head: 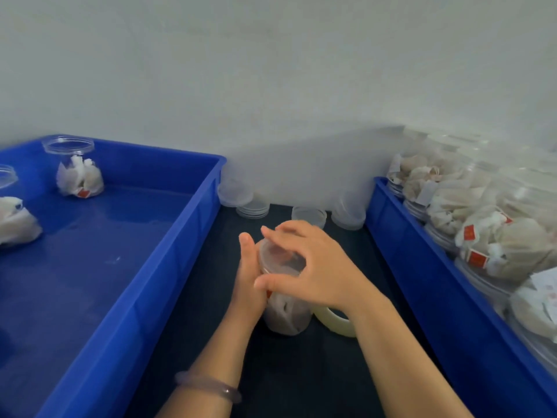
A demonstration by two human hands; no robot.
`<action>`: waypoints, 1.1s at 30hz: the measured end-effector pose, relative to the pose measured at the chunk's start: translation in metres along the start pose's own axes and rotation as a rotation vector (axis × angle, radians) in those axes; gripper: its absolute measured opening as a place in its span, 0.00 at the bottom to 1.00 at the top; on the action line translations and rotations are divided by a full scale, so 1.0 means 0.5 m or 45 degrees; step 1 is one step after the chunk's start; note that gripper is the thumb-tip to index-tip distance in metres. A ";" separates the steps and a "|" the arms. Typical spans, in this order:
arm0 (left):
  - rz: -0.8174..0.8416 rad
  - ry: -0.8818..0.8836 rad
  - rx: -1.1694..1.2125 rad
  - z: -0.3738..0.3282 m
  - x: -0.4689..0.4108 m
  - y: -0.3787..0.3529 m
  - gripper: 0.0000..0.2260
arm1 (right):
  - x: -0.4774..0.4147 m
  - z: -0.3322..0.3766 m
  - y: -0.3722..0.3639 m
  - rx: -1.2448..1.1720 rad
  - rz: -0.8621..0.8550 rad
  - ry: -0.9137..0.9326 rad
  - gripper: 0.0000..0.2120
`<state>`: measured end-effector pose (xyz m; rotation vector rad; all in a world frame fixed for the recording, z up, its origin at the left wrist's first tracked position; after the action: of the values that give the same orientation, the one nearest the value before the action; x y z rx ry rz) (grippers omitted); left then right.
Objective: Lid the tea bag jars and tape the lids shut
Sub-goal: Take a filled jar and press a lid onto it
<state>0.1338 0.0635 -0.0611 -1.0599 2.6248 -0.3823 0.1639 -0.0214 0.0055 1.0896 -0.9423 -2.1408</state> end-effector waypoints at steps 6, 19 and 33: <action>-0.145 0.022 -0.073 0.027 -0.004 0.009 0.29 | -0.016 -0.006 0.011 -0.010 -0.015 -0.002 0.27; -0.415 -0.130 -0.318 0.018 0.006 0.028 0.29 | 0.011 -0.002 -0.013 0.248 -0.230 -0.305 0.32; -0.182 0.125 -0.117 0.034 0.006 0.021 0.32 | 0.034 -0.008 0.020 -0.159 -0.081 -0.220 0.33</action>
<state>0.1309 0.0663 -0.0809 -1.2943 2.6835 -0.3562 0.1602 -0.0412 0.0040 0.8966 -0.8463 -2.3417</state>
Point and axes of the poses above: each hand's wrist, its own x-axis away from the middle knuckle, its own y-axis out of the back of the hand, z = x × y, the point moved 7 cm from there along -x, towards the middle knuckle, and after that the axes turned 13 degrees about -z, right-handed, at the moved point
